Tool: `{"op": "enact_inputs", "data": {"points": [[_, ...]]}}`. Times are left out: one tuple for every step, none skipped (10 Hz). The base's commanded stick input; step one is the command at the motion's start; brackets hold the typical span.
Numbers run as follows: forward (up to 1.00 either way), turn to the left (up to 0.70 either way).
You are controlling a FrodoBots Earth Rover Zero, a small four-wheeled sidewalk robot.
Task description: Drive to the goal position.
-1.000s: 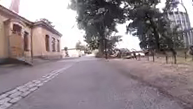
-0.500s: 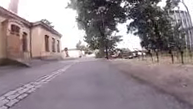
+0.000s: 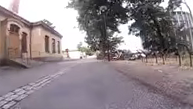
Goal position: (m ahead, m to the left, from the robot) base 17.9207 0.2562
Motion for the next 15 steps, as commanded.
{"op": "enact_inputs", "data": {"points": [[0.85, 0.01], [0.85, 0.01], [0.85, 0.01], [0.85, 0.01], [0.85, 0.01], [0.85, 0.01], [0.85, 0.01], [0.85, 0.01], [0.85, 0.01], [0.85, 0.01], [0.85, 0.01], [0.85, 0.01], [0.85, 0.01], [0.85, 0.01], [0.85, 0.01]]}}
